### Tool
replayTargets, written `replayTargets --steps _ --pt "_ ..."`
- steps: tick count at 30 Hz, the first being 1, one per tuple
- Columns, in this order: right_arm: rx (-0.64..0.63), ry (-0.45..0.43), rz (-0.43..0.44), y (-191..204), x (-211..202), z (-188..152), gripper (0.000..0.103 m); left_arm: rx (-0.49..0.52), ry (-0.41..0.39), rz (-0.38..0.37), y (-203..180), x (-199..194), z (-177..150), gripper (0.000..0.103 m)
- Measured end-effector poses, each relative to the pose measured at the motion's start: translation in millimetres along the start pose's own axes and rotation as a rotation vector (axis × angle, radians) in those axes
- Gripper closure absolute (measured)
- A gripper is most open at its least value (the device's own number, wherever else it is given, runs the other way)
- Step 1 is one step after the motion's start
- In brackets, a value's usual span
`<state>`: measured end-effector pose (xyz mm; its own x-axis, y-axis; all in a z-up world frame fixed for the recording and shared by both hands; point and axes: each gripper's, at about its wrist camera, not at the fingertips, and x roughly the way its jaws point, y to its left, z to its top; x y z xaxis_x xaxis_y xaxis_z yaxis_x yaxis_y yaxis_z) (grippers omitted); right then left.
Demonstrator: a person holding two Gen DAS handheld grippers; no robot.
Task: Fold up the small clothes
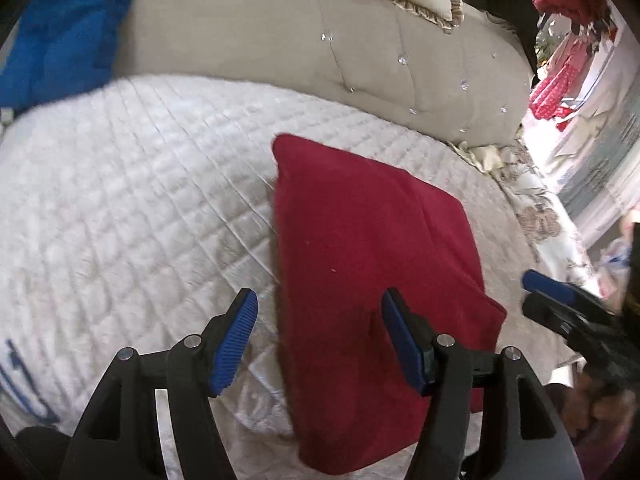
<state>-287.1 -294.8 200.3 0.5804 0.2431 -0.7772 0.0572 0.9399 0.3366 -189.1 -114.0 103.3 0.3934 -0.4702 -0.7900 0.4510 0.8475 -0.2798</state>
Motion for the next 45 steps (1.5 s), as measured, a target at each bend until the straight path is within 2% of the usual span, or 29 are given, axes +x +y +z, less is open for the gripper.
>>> replayTargets --steps 2,3,7,9,11,15,17,18,19,26,35,40,45 --pt "-0.049 0.017 0.033 18 5 -3 0.042 0.011 -0.004 0.028 -7 1 0 0.059" --pt "-0.083 0.043 0.016 25 14 -9 0.042 0.014 -0.006 0.036 -6 -1 -2 0.059" --pt "-0.109 0.153 -0.18 22 54 -31 0.045 0.038 -0.056 0.066 -13 -14 -10 0.06" --pt "-0.039 0.175 -0.152 9 57 -41 0.046 0.048 -0.08 0.082 -13 -24 -13 0.06" --pt "-0.006 0.144 -0.134 6 44 -41 0.046 0.065 -0.109 0.096 -16 -32 -14 0.06" --pt "-0.047 0.05 -0.16 23 8 -32 0.044 0.095 -0.169 0.135 -26 -46 -14 0.06" --pt "-0.068 -0.019 -0.177 33 -14 -26 0.032 0.104 -0.193 0.144 -30 -53 -14 0.06" --pt "-0.073 -0.041 -0.184 37 -21 -23 0.023 0.11 -0.205 0.147 -32 -56 -14 0.06" --pt "-0.084 -0.072 -0.192 43 -31 -22 0.019 0.113 -0.214 0.152 -33 -59 -14 0.06" --pt "-0.087 -0.2 -0.234 65 -57 -9 0.013 0.127 -0.277 0.193 -41 -80 -13 0.059" --pt "-0.024 -0.254 -0.217 60 -65 -10 0.011 0.125 -0.336 0.226 -44 -96 -11 0.059" --pt "0.007 -0.221 -0.18 54 -56 -12 0.011 0.112 -0.336 0.238 -41 -95 -9 0.059" --pt "-0.013 -0.208 -0.201 59 -50 -14 0.011 0.108 -0.335 0.251 -39 -94 -10 0.059"
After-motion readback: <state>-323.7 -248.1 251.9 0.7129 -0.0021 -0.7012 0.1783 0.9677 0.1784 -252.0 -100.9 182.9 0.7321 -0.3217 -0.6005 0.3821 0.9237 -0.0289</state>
